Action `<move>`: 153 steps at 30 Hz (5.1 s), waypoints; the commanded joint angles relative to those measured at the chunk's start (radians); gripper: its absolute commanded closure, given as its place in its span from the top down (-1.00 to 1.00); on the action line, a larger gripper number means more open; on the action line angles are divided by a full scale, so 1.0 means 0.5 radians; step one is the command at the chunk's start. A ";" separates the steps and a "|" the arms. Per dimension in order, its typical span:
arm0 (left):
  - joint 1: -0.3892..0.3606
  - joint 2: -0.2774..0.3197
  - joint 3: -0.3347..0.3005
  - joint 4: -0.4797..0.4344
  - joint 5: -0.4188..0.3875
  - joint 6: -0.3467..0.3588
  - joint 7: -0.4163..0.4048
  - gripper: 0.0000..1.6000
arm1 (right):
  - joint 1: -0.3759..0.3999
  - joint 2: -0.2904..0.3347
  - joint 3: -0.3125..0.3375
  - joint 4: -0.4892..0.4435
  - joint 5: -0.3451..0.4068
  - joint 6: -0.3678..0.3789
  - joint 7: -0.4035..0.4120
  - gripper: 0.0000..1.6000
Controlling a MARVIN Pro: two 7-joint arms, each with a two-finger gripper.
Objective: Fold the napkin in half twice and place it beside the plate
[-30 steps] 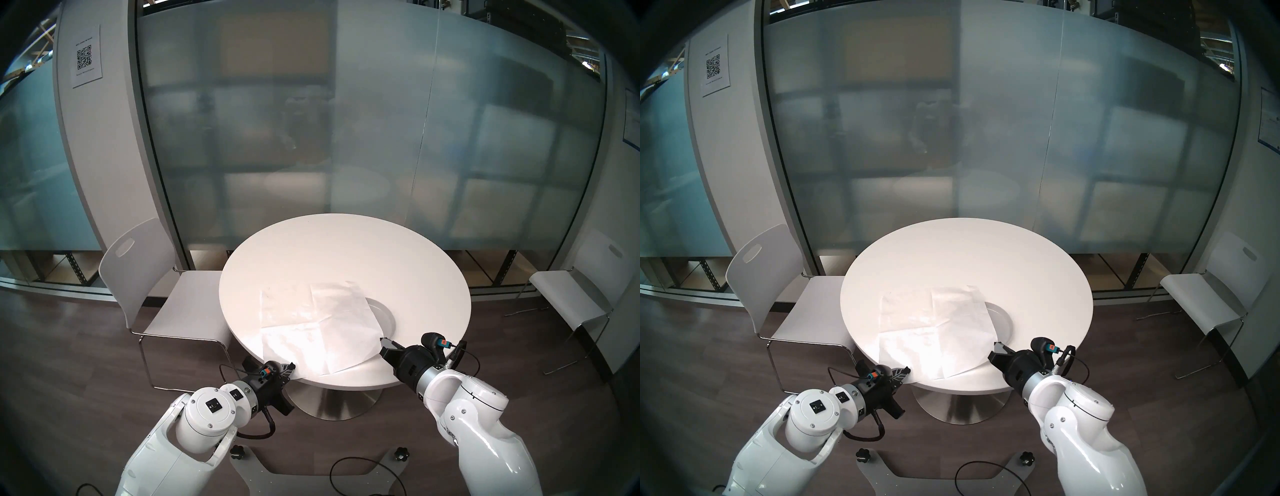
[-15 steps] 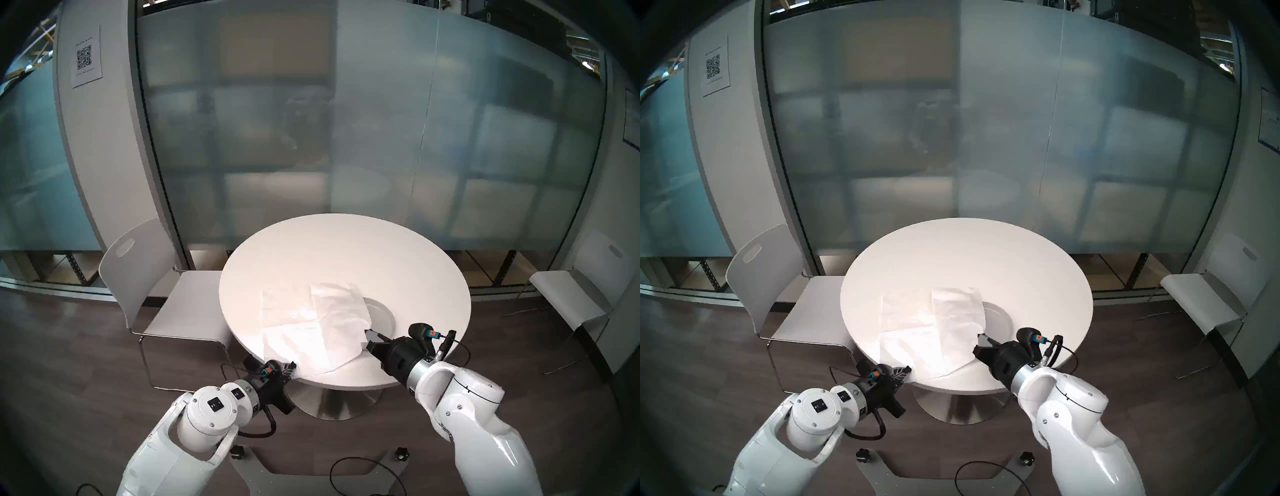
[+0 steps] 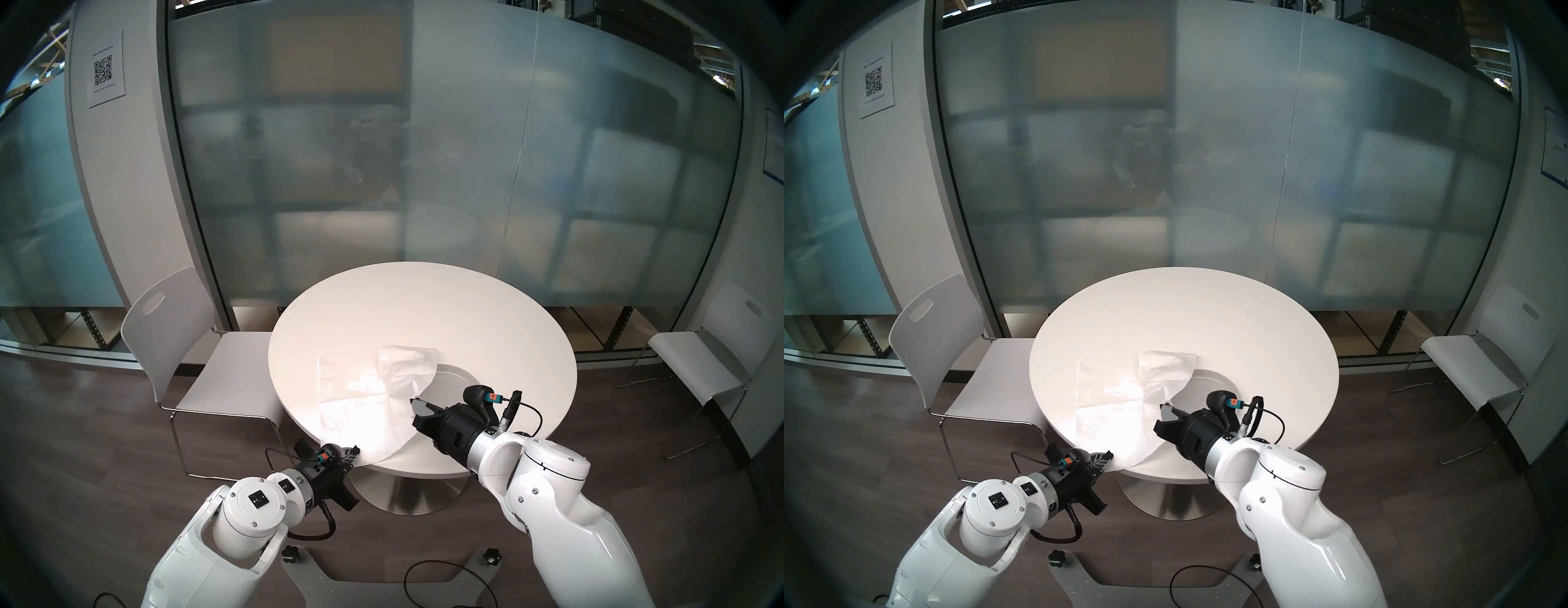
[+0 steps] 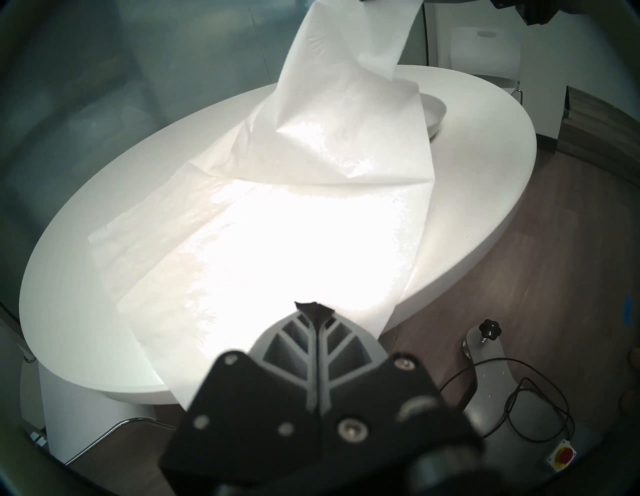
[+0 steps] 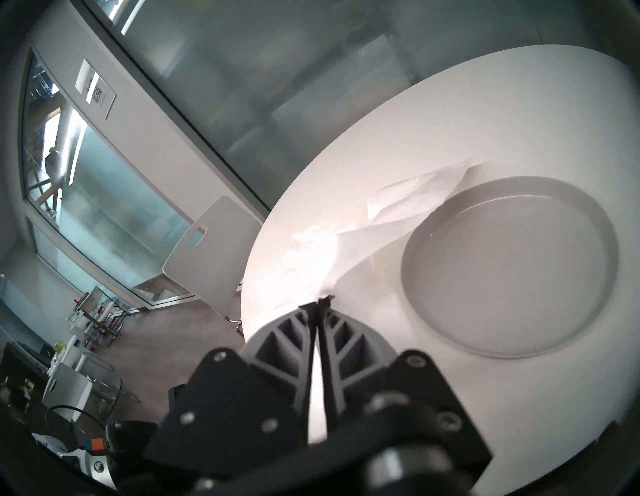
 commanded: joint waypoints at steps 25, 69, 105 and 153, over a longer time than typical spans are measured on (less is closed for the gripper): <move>0.071 0.035 -0.056 -0.092 -0.033 -0.036 0.001 -1.00 | 0.224 -0.132 -0.268 0.223 -0.081 0.088 0.089 -0.53; 0.163 0.089 -0.159 -0.216 -0.131 -0.060 -0.011 -1.00 | -0.134 0.004 0.188 -0.089 0.103 -0.010 0.078 1.00; 0.690 0.157 -0.631 -0.575 -0.378 -0.187 -0.107 -1.00 | -0.203 0.032 0.400 -0.031 0.162 -0.103 0.198 1.00; -0.072 0.056 -0.010 -0.466 -0.092 0.216 -0.070 0.35 | -0.557 0.037 0.602 -0.196 0.205 -0.223 0.338 1.00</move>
